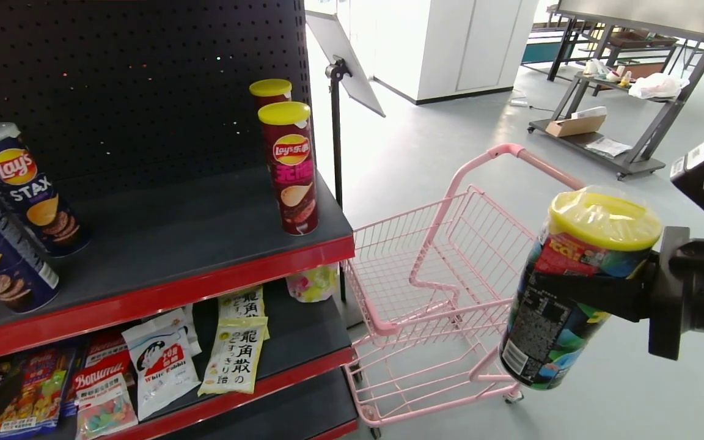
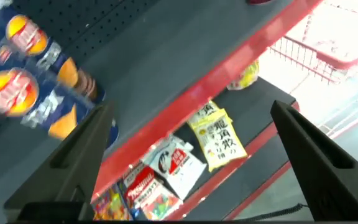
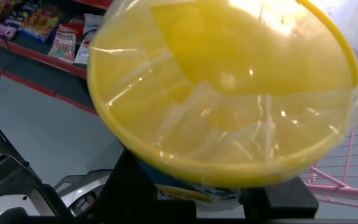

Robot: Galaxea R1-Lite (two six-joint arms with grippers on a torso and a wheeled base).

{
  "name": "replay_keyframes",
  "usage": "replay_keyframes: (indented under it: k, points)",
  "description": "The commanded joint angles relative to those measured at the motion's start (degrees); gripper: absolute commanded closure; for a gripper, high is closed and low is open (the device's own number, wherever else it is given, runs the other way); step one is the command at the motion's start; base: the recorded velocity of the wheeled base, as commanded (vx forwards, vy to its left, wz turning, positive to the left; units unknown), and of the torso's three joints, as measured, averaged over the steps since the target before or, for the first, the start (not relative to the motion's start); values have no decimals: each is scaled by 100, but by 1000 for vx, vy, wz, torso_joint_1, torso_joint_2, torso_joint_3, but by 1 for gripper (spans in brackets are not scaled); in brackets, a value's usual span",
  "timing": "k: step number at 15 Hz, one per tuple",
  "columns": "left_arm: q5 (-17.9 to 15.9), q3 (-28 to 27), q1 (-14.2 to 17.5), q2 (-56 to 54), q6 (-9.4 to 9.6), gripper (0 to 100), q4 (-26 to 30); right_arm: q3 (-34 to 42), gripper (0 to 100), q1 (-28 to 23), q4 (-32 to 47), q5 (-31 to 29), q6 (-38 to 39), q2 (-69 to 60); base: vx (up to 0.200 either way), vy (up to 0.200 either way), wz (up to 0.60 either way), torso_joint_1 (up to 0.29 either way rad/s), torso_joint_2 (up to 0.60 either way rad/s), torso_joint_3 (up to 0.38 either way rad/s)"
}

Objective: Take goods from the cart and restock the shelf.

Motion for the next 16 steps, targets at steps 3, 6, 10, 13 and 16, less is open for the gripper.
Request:
replay_keyframes:
  k: [3, 6, 10, 13, 16]
  points:
    - [-7, -21, 7, -11, -1, 0, -3, 11, 100, 4, -9, 1, -6, 14, 0, 0, 600, -2, -5, 7]
    - [-7, -21, 7, -38, 8, 0, -3, 28, 100, 4, -9, 1, -14, -21, 0, 0, 600, 2, 4, 4]
    - [-7, -12, 7, -55, 8, 0, -3, 107, 100, -14, -17, -96, -58, -30, 0, 50, 150, 2, 0, 0]
    - [2, 5, 7, -126, 8, 0, 6, 134, 100, -58, -35, -34, -6, -101, 0, 200, 0, 7, 1, 2]
    - [2, 14, 7, -161, 8, 0, 6, 169, 100, -58, -395, 256, 100, -101, 0, 200, 0, 4, 2, 5]
